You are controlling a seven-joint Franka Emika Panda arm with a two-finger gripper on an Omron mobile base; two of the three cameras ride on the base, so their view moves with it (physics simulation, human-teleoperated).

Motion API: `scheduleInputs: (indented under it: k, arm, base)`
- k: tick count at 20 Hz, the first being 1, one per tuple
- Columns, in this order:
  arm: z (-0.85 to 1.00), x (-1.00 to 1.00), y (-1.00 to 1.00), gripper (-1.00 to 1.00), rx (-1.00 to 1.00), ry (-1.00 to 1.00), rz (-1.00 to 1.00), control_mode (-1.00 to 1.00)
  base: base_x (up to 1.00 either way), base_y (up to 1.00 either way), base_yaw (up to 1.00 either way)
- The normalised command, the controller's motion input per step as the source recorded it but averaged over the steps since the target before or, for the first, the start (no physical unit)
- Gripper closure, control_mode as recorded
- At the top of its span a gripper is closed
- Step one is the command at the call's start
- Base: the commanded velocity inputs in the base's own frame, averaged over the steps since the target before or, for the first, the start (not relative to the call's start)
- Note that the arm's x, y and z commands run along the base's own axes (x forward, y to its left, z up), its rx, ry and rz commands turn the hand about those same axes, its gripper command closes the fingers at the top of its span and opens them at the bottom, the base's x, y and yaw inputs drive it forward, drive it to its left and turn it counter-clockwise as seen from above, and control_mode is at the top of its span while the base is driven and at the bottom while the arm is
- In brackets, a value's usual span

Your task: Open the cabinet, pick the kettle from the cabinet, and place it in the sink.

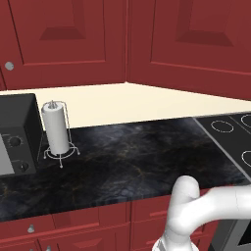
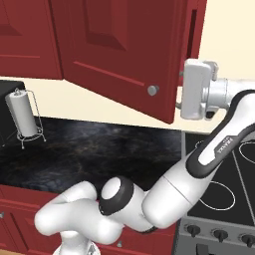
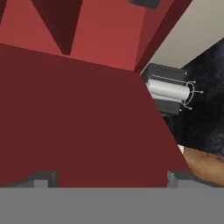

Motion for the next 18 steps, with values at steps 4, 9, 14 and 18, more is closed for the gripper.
scheduleInputs:
  k: [4, 9, 14, 18]
  arm:
    - [0.01, -0.28, 0.16, -1.00, -0.09, -0.19, 0.03, -1.00]
    - [0.00, -0.30, 0.18, -1.00, -0.04, -0.07, 0.01, -1.00]
    - [0.00, -0.34, 0.23, -1.00, 0.00, -0.03, 0.00, -1.00]
    - [0.00, -0.40, 0.24, -1.00, 0.00, -0.08, 0.00, -1.00]
  base:
    - [0.00, 0.00, 0.00]
    - [0.00, 0.00, 0.00]
    - [0.00, 0.00, 0.00]
    - [0.00, 0.00, 0.00]
